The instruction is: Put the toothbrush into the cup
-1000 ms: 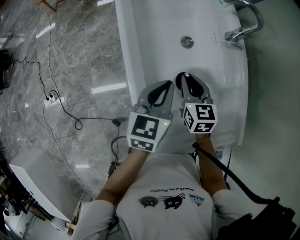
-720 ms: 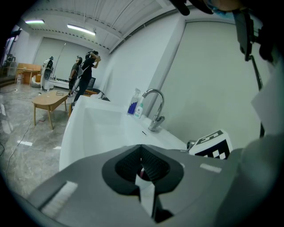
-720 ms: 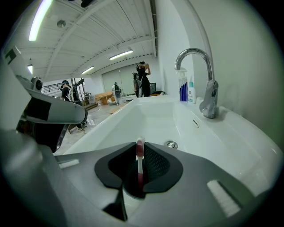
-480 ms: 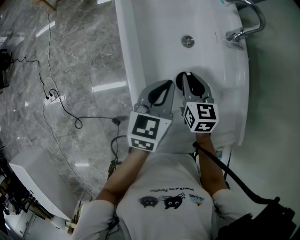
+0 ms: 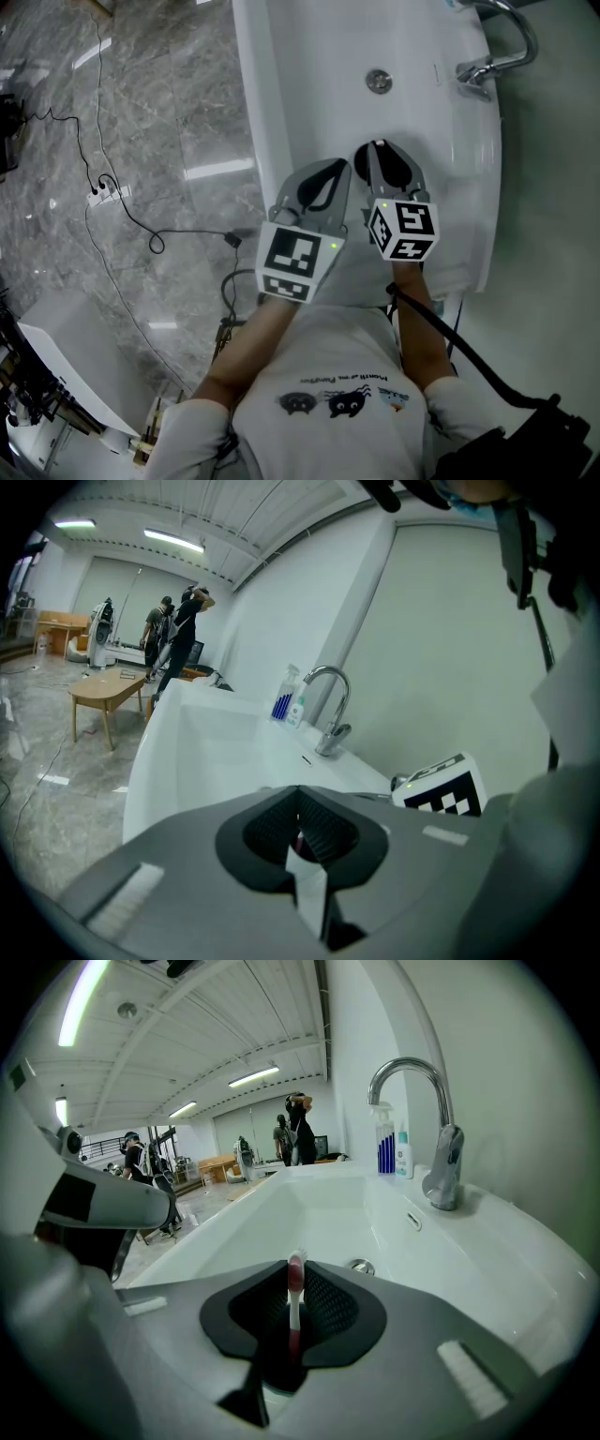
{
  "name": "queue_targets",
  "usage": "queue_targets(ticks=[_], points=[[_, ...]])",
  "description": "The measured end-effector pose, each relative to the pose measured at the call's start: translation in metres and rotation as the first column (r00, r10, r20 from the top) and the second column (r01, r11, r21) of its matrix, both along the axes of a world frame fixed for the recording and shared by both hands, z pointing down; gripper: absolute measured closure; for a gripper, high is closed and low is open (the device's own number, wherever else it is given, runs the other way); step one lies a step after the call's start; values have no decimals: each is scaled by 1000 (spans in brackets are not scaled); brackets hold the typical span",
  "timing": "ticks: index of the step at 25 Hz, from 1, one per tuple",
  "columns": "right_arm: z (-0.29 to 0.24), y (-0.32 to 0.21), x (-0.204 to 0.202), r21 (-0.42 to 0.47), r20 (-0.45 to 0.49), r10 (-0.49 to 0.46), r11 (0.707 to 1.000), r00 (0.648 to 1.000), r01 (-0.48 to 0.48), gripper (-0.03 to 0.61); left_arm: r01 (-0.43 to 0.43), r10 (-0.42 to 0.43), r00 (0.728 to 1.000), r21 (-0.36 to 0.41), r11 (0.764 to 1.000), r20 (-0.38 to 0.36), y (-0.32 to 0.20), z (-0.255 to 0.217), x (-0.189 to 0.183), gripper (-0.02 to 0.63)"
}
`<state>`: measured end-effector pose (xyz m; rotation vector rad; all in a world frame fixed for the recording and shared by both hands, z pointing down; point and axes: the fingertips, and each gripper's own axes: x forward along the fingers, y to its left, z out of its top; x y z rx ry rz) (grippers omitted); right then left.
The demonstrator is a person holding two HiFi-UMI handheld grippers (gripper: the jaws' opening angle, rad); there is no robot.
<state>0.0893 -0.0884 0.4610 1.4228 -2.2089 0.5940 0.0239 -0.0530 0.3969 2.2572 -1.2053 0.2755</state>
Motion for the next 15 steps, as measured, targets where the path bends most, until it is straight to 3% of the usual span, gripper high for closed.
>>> queue_targets(ticks=[15], points=[[2, -6, 3, -1, 3, 9, 1000, 1000, -9, 523, -8, 8, 1000, -4, 1000, -1, -1, 1, -1, 614]])
